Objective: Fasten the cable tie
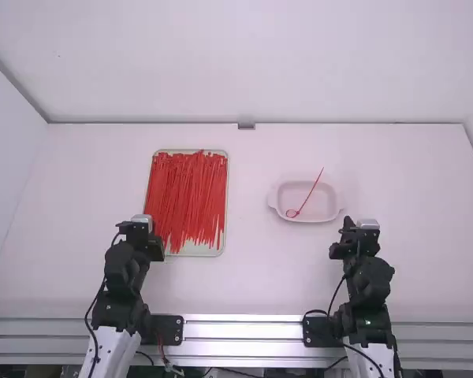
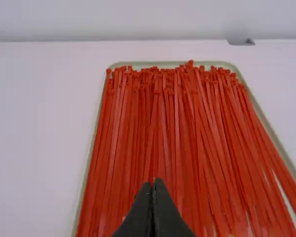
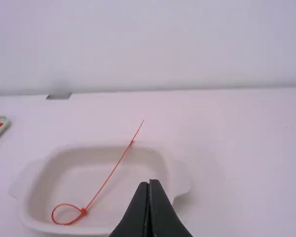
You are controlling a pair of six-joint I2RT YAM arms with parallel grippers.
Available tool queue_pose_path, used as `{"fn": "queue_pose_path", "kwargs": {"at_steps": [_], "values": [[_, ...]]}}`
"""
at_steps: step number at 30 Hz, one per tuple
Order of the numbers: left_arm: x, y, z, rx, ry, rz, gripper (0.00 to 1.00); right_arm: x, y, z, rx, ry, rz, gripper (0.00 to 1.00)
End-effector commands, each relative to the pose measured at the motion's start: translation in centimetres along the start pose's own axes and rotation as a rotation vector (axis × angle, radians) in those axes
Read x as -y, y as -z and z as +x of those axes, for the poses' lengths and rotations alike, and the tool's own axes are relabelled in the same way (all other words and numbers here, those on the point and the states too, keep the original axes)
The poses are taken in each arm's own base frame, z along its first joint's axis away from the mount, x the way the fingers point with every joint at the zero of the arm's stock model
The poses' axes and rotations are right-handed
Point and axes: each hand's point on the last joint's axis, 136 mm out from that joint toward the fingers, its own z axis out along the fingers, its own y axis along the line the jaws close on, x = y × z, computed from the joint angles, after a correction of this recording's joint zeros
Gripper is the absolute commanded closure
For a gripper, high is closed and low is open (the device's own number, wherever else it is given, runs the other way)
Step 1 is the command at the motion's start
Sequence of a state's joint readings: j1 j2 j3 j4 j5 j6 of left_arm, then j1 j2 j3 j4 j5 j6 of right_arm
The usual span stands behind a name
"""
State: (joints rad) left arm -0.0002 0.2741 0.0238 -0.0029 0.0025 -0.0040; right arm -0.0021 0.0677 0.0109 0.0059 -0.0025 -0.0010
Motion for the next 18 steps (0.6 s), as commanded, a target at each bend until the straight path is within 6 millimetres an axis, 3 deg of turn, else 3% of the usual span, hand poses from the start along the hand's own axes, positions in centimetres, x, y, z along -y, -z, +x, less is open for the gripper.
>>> {"fn": "queue_pose_path", "kwargs": {"at_steps": [1,18], "values": [[0.0,0.0,0.2,0.021,-0.004,-0.003,1.00,0.0,0.1,-0.1,0.017,0.000,0.000,1.00],[0.0,1.7,-4.0,0.219,-0.004,-0.002,1.00,0.0,0.3,-0.8,0.051,0.000,0.000,1.00]]}}
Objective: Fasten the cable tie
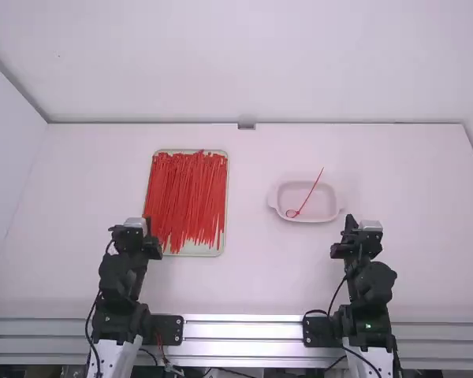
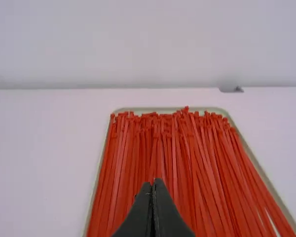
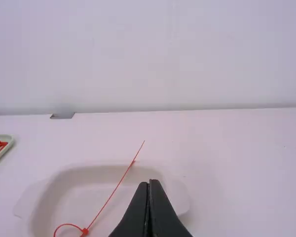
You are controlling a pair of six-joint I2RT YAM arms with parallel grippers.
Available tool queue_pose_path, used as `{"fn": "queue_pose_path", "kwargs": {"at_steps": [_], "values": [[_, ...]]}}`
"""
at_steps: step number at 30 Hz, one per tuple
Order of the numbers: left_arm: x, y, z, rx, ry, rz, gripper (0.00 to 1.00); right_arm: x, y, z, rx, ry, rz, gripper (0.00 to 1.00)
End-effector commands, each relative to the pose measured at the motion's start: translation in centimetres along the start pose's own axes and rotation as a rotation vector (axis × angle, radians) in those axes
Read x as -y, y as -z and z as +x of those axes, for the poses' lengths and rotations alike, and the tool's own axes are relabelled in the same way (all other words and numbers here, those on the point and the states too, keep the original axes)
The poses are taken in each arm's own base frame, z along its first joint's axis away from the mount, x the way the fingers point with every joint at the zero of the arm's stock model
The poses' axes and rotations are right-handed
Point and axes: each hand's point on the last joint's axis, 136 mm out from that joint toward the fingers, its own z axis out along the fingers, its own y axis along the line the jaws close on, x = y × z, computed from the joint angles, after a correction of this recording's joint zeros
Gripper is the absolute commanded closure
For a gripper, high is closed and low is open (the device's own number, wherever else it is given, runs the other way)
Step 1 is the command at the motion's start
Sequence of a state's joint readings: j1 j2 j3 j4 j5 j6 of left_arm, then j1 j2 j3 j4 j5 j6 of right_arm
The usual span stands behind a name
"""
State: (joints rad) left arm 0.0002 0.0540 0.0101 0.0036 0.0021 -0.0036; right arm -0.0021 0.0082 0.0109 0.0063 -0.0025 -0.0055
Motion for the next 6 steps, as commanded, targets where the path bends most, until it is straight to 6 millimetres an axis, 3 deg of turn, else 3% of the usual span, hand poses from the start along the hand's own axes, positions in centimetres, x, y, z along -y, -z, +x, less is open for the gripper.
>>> {"fn": "queue_pose_path", "kwargs": {"at_steps": [1,6], "values": [[-0.03,0.09,-0.09,0.016,-0.004,-0.002,1.00,-0.01,-0.04,0.50,-0.009,-0.005,0.000,1.00],[-0.03,0.25,-0.61,0.040,-0.004,-0.002,1.00,-0.01,-0.04,0.50,-0.009,-0.005,0.000,1.00]]}}
